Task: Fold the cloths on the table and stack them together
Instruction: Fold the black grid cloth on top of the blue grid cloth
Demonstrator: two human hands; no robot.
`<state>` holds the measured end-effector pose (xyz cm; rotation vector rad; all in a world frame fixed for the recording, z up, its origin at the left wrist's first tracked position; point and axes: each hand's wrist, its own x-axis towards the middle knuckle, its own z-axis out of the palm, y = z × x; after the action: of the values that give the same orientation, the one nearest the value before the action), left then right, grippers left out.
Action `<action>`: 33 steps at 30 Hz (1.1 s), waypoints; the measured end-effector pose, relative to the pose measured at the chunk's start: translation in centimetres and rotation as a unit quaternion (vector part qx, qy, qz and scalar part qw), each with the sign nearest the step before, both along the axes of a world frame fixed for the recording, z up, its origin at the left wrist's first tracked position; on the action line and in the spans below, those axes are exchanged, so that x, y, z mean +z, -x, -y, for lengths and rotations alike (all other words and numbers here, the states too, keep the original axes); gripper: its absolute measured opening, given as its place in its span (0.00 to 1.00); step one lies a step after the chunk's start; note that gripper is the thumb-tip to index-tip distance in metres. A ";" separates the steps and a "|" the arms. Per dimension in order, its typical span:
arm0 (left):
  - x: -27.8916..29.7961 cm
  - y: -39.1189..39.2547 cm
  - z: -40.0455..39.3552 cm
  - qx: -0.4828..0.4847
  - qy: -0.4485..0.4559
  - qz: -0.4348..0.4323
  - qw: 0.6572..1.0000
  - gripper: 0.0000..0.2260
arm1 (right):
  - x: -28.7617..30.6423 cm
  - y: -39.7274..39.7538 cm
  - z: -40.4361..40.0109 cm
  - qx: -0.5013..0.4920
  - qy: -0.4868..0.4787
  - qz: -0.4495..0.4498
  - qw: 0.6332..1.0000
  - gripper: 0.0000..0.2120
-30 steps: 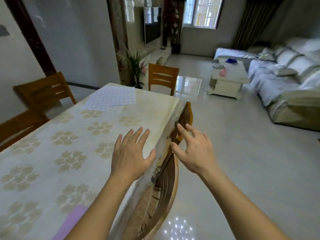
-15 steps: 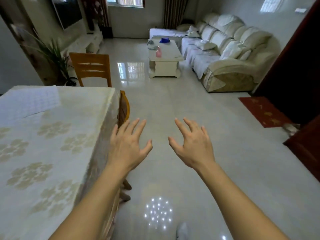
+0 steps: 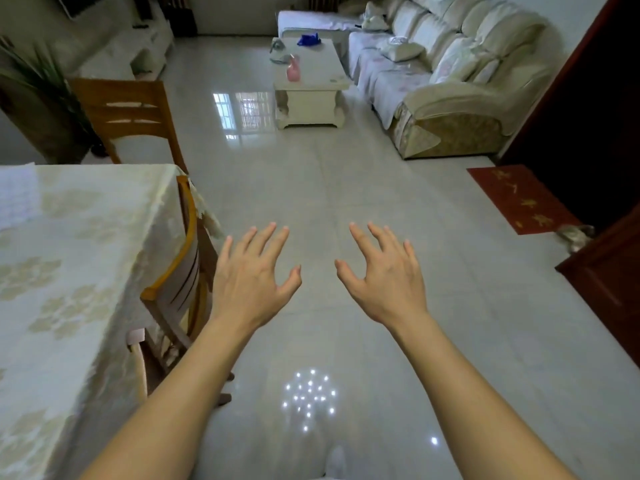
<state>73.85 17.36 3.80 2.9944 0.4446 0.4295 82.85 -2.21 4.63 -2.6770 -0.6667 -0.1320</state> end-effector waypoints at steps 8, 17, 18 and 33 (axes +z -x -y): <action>-0.3 -7.8 1.5 0.014 -0.004 -0.003 1.000 0.31 | -0.7 -8.3 1.9 0.011 -0.009 -0.017 1.000 0.34; -1.2 -13.9 0.2 0.020 -0.009 -0.019 1.000 0.31 | -1.9 -14.7 0.5 0.021 0.000 -0.040 0.999 0.34; -1.4 -14.6 -0.2 0.020 -0.008 -0.018 1.000 0.31 | -2.0 -15.5 0.1 0.022 0.002 -0.041 0.999 0.34; -2.0 -31.4 -14.6 0.025 -0.007 -0.020 0.999 0.31 | -1.8 -31.8 -14.7 0.028 0.021 -0.033 0.999 0.38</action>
<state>105.24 31.99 1.78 3.0162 0.5217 0.3788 114.67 12.53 2.87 -2.6878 -0.7302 -0.0155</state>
